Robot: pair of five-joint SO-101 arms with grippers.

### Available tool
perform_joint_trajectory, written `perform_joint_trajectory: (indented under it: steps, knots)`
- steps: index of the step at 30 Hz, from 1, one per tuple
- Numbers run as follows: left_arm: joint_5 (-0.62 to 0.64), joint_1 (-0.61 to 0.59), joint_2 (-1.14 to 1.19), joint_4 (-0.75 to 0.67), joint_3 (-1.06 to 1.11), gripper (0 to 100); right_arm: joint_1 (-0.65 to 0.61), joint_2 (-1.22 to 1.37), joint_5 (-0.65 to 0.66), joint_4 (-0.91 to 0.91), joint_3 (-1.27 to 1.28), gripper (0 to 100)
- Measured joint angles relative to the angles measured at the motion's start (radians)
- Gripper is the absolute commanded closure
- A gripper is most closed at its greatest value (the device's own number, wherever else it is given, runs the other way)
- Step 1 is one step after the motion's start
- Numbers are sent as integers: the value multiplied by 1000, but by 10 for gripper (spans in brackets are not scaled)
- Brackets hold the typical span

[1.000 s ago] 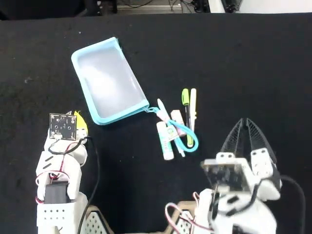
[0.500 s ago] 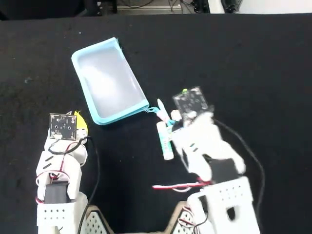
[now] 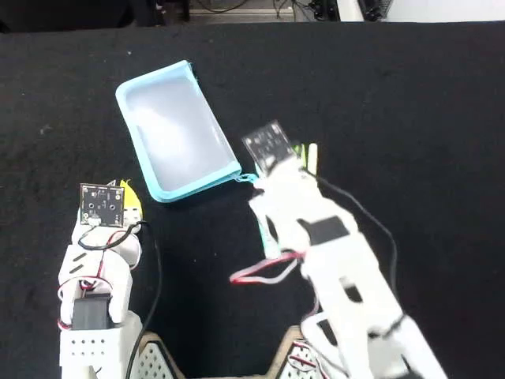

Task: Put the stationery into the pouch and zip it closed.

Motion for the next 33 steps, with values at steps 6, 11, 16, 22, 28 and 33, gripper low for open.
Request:
perform_joint_trajectory:
  steps: [6, 11, 16, 22, 28, 33]
  knots:
    - [0, 0, 0, 0, 0, 957, 2, 292, 0, 32, -222, 790]
    - [0, 0, 0, 0, 0, 956, 2, 493, 75, 75, -359, 790]
    - [9, -58, 0, 0, 0, 952, 2, 680, 133, 155, -545, 790]
    - [250, -229, 0, -31, 0, 825, 2, 916, 149, 273, -812, 790]
    - [379, -272, 0, -35, 0, 827, 0, 1123, 293, 419, -1042, 790]
    - [382, -272, 0, -35, 0, 827, 0, 1234, 423, 522, -1185, 790]
